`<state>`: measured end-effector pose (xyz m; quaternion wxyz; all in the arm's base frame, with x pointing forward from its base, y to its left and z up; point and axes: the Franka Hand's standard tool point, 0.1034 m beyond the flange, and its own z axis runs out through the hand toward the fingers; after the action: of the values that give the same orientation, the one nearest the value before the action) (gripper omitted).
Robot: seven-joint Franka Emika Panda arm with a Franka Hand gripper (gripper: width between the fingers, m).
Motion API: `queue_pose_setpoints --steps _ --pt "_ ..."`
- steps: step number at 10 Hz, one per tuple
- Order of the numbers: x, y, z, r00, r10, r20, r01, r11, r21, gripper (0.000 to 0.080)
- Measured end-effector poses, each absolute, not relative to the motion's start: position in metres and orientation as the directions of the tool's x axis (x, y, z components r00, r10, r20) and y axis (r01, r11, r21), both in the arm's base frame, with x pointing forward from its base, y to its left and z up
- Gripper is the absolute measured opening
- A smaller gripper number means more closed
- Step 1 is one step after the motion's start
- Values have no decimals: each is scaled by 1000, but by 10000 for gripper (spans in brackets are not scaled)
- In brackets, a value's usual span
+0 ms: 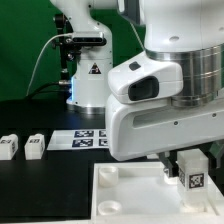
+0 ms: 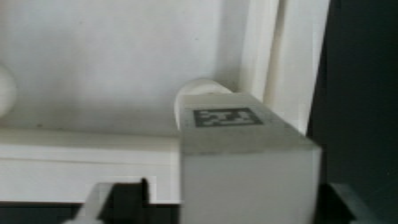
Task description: Assemble one leg
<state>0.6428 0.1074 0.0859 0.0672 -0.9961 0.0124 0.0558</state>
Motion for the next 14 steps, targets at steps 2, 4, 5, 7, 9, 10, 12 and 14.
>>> queue_pose_setpoints --steps 2,4,5,7,9,10,12,14 --pt "642 109 86 979 -156 -131 -172 -978 -115 292" --pt "641 111 85 916 -371 -154 -386 -919 -83 292" --pt "641 111 84 853 -498 -158 -511 -857 -60 292" --pt "642 108 83 613 -770 -176 -785 -619 -26 292" --pt "640 107 83 353 -916 -190 -933 -360 3 294" --pt "639 107 83 245 -951 -187 -967 -253 19 294" --pt "639 110 83 114 -978 -174 -991 -123 45 294" --pt "638 110 82 133 -976 -174 -989 -142 42 380"
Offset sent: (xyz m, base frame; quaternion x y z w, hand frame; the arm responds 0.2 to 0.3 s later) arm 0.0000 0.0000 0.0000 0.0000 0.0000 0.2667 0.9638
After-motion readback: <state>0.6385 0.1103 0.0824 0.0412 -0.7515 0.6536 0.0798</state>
